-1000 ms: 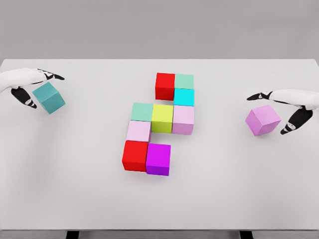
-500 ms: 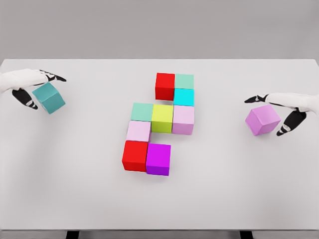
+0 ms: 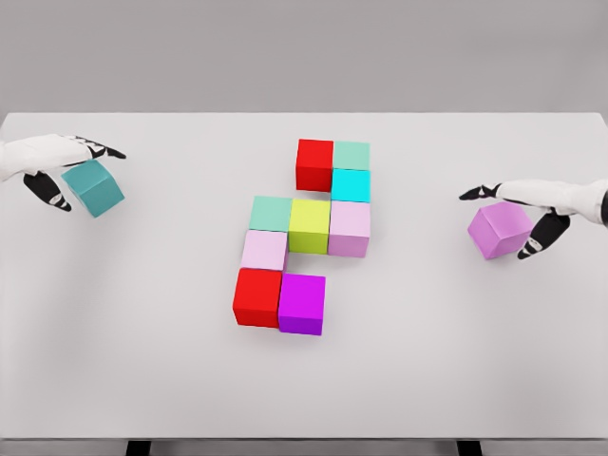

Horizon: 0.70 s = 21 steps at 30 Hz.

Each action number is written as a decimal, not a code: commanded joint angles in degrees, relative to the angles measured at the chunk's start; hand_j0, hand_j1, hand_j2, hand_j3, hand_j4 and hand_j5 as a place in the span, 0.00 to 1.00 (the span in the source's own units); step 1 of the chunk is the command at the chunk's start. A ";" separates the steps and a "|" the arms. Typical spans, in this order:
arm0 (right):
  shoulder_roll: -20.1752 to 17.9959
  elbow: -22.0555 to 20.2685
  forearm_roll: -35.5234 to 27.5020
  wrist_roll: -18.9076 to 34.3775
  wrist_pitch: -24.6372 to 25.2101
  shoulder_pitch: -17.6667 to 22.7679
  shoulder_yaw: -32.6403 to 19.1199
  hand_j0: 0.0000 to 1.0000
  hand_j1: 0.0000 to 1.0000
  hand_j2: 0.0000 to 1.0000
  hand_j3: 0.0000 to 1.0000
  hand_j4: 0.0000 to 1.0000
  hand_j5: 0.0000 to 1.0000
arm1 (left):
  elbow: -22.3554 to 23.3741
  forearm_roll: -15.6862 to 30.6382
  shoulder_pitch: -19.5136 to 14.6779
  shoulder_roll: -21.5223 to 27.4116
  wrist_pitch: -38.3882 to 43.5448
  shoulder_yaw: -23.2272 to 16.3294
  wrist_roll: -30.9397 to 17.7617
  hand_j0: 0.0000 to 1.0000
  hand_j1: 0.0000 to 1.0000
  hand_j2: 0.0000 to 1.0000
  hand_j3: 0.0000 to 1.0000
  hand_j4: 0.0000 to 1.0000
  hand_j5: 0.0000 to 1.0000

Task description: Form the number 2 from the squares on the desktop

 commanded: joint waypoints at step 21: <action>0.13 0.10 3.71 -0.01 -0.17 -0.26 0.79 0.92 0.92 0.92 0.92 0.92 0.92 | 0.26 -0.48 1.23 -0.14 0.11 0.11 -0.23 0.63 0.63 0.63 0.63 0.63 0.63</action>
